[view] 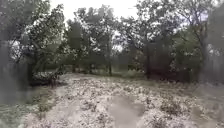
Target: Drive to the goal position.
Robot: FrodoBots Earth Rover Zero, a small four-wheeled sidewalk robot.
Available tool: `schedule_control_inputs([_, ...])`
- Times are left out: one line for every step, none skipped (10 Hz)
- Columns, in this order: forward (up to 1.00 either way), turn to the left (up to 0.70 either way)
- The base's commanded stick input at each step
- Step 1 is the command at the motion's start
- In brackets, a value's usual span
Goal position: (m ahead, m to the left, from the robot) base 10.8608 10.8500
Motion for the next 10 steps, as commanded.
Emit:
schedule_control_inputs([0.7,0.0])
schedule_control_inputs([0.7,0.0])
schedule_control_inputs([0.7,0.0])
schedule_control_inputs([0.7,0.0])
schedule_control_inputs([0.7,0.0])
schedule_control_inputs([0.7,0.0])
schedule_control_inputs([0.7,0.0])
schedule_control_inputs([0.7,0.05])
schedule_control_inputs([0.7,0.35])
schedule_control_inputs([0.7,0.35])
